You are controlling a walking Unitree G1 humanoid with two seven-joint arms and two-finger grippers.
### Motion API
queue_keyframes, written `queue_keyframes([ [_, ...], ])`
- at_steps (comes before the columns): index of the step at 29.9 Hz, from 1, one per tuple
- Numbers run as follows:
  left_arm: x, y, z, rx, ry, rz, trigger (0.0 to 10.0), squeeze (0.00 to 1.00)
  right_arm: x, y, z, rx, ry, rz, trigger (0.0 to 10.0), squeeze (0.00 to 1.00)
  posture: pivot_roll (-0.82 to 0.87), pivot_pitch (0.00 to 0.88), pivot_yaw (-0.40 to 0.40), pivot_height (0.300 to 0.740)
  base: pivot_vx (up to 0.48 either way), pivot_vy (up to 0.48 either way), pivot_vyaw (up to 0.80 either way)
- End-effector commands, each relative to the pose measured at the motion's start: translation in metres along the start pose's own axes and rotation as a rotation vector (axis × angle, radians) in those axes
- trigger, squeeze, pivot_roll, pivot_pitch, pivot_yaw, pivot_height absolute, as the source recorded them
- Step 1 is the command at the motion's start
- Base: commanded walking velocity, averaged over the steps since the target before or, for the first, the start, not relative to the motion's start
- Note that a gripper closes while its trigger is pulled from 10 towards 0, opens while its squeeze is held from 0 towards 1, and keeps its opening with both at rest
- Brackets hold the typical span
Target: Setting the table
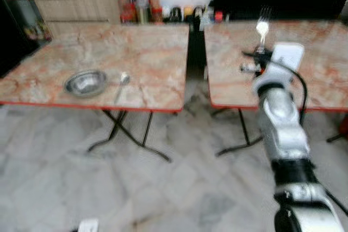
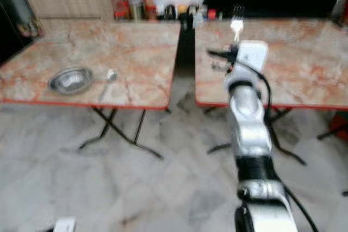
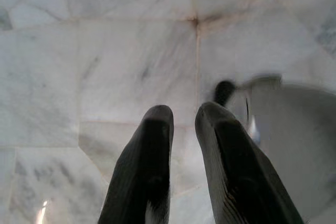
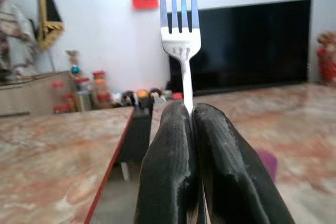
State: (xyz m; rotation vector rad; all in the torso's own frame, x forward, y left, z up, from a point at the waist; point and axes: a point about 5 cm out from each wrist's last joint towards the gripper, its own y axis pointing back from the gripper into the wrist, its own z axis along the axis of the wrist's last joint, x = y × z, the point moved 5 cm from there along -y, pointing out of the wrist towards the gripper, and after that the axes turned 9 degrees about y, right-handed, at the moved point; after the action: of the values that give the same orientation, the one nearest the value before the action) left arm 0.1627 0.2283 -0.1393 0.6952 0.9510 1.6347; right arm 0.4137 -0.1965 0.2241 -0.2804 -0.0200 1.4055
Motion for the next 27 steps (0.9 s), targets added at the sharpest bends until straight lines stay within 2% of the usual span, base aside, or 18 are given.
queue_keyframes([
  [1, 0.0065, -0.0002, 0.0074, -0.019, 0.009, 0.02, 10.0, 0.0, 0.0062, -0.0016, 0.0071, -0.018, -0.01, 0.016, 10.0, 0.0, 0.0, 0.067, 0.005, 0.736, 0.0, 0.48, 0.0],
  [21, 0.0088, -0.0003, 0.0099, -0.028, 0.024, 0.036, 10.0, 0.0, 0.0057, -0.0026, 0.0039, 0.007, -0.002, 0.011, 10.0, 0.0, 0.01, 0.135, 0.008, 0.736, 0.0, 0.48, 0.0],
  [27, 0.0093, -0.0004, 0.012, -0.035, 0.01, 0.041, 10.0, 0.0, 0.0029, -0.0033, 0.0049, 0.006, 0.0, 0.007, 10.0, 0.0, 0.01, 0.15, 0.01, 0.736, 0.0, 0.0, 0.0],
])
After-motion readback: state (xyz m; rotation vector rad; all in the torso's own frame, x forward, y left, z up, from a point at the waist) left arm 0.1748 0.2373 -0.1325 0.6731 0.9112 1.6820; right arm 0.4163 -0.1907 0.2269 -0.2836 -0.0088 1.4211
